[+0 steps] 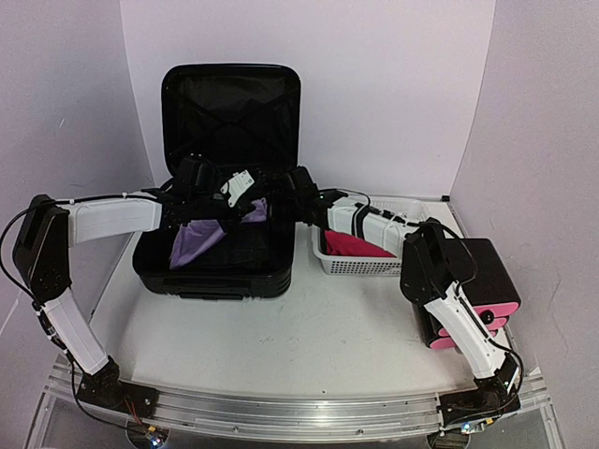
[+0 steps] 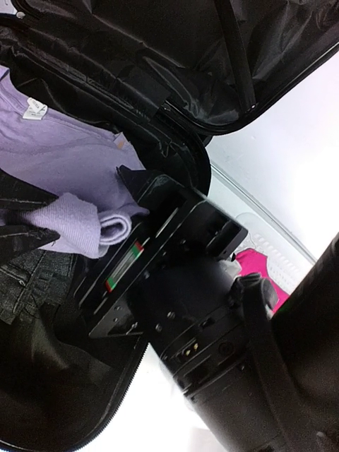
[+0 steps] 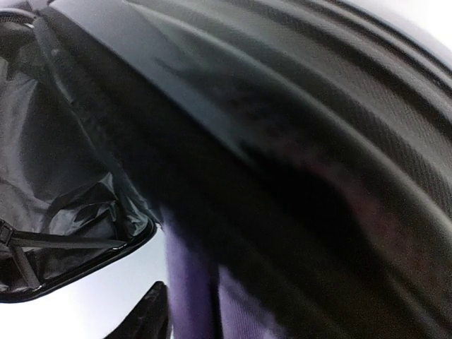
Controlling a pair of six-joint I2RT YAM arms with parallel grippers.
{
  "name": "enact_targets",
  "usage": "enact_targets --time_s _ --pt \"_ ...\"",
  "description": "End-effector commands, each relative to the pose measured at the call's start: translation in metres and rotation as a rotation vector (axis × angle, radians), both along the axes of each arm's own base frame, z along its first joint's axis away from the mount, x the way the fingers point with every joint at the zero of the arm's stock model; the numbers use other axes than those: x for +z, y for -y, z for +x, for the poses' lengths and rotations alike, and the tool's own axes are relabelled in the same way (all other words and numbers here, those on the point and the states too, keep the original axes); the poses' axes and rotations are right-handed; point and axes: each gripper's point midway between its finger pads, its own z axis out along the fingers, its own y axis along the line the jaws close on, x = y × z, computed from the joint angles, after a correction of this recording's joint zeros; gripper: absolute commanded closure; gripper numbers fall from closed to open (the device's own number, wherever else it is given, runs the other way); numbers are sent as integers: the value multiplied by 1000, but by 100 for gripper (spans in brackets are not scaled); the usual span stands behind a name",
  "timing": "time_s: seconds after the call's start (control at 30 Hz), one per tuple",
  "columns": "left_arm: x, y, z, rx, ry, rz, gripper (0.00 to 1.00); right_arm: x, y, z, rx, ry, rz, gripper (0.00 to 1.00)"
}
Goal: Open, take out, and arrange the luggage
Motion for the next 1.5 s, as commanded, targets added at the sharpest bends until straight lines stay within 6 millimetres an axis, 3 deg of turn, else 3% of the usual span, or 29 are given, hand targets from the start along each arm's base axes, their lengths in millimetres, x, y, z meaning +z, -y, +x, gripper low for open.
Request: enact_targets --time_s 0.0,0.07,0.23,0.33,0.53,0.63,0.7,0.8,0.9,1.1,1.47 --pt "46 1 -4 -12 93 -92 100 10 7 22 -48 68 7 53" --pt "46 -1 -4 -9 95 -90 100 12 11 28 -48 91 -4 58" --pt "43 -1 -8 -16 89 -91 100 18 10 39 -39 139 23 91" --pt "42 -1 -11 -23 79 -98 100 30 12 43 -27 190 10 100" --pt "39 2 -29 -71 25 -142 100 66 14 46 44 352 -53 100" --pt "34 3 -42 -98 -30 -181 94 83 10 41 110 446 -72 100" --pt "31 5 -52 -112 -82 -217 86 87 7 38 157 498 -93 100" --pt "30 8 -66 -128 -189 -294 65 87 2 33 238 577 -126 100" --pt "35 13 -87 -172 -298 -376 52 84 -3 26 337 650 -166 100" --pt "57 2 -115 -179 -346 -458 47 95 -5 8 547 829 -281 100" --pt "74 -28 -121 -20 -327 -490 46 116 18 -7 689 977 -465 100"
